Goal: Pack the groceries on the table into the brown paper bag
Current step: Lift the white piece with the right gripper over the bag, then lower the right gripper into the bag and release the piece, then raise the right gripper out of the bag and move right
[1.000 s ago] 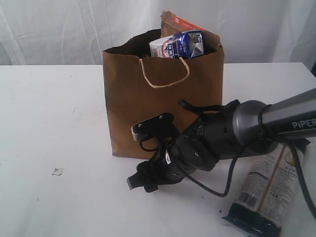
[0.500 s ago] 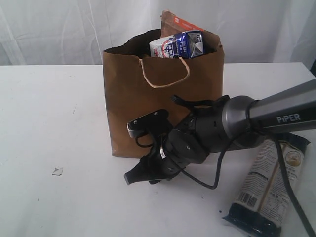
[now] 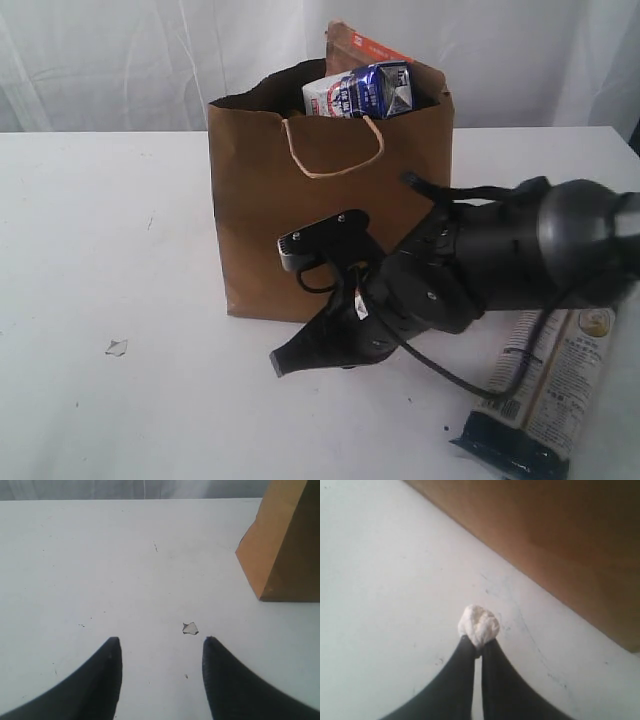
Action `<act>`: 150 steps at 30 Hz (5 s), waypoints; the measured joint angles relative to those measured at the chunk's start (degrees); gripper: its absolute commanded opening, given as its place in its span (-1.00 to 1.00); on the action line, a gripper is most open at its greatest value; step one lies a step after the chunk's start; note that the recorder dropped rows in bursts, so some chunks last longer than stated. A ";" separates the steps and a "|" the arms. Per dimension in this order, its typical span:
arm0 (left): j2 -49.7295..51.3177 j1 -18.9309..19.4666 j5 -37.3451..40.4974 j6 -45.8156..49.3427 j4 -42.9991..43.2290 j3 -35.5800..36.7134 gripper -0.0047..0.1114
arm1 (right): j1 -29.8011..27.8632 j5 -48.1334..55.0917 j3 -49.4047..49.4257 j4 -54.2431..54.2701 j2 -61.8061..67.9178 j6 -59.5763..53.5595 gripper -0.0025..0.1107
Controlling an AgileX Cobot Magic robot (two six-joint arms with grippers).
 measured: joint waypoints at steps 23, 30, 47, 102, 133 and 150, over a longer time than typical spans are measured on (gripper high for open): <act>0.00 0.00 0.00 0.00 0.00 0.00 0.00 | 0.00 19.76 6.73 0.00 -39.88 -6.39 -0.96; 0.00 0.00 0.00 0.00 0.00 0.00 0.00 | 0.00 20.83 -0.46 0.00 -40.49 -11.05 -0.96; 0.00 0.00 0.00 0.00 0.00 0.00 0.00 | 0.00 15.97 -16.77 -10.36 -26.61 -11.33 -0.96; 0.00 0.00 0.00 0.00 0.00 0.00 0.00 | -5.24 12.83 -31.49 -17.26 -4.80 -8.10 -0.78; 0.00 0.00 0.00 0.00 0.00 0.00 0.00 | -5.24 13.87 -31.49 -14.67 -8.89 -9.04 -0.33; 0.00 0.00 0.00 0.00 0.00 0.00 0.00 | -5.24 21.30 -24.32 -22.83 -19.37 1.85 -0.33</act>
